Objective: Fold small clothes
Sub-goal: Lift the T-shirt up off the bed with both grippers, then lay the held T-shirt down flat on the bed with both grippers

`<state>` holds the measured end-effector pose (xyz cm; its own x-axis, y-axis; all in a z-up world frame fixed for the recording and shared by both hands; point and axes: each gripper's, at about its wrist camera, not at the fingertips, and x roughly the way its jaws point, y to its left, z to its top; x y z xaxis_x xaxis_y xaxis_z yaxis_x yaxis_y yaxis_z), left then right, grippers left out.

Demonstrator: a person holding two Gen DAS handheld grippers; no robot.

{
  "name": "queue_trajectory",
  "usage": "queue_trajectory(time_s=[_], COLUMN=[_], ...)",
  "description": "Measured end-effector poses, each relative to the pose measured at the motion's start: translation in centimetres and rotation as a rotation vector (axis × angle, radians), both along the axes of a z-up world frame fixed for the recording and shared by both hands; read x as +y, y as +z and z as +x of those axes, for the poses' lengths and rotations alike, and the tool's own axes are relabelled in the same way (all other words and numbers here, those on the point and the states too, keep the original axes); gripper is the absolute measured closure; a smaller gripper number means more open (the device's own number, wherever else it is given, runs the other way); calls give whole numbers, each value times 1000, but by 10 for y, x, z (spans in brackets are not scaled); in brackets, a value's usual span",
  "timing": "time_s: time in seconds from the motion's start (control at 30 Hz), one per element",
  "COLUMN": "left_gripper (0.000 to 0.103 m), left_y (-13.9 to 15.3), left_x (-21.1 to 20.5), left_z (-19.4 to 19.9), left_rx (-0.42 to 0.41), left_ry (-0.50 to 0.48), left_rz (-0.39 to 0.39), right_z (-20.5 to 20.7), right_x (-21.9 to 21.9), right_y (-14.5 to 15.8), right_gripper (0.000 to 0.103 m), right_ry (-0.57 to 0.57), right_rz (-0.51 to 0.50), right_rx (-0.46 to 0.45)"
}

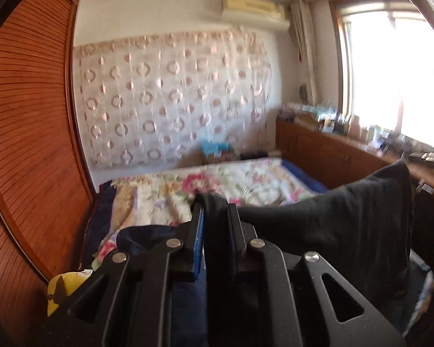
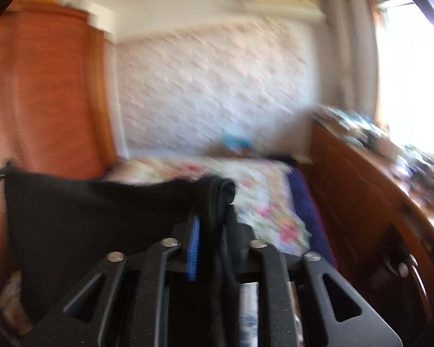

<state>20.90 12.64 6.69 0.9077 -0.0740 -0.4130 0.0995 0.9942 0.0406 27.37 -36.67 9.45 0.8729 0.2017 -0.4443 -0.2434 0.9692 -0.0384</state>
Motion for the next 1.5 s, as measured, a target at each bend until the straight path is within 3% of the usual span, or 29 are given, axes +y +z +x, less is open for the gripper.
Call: queue_trajectory(time_s=[0.1,0.13,0.17,0.33,0.53,0.83,1.03,1.5], left_gripper=[74,63,58,45,44,44,44,43], left_y=[-26,-34,-40,-56,-74,-132,-168,-193], left_x=[3,2,-1,-13,-29,-60,-70,-82], left_z=[25,24,23,-12,-43,-68,-65,-65], left_rx=[111,130,148,175,215,324,417,448], left_ry=[13,10,1,-42,-94,-150,-144,-120], left_rz=[-2,-4,3,-26,-40,-62,-50,0], right_z=[38,41,41,25,1,-25,-28,-36], right_x=[5,4,3,4,-10,-16,-11,-12], right_y=[-41,-52,-63,-97,-122,-173,-202,-215], right_gripper=[77,77,76,73,60,60,60,60], right_ry=[-89,-87,-74,-22,24,73,65,33], right_rz=[-45,-25,0,-14,9,25,41,61], right_rx=[75,95,113,149,194,303,370,419])
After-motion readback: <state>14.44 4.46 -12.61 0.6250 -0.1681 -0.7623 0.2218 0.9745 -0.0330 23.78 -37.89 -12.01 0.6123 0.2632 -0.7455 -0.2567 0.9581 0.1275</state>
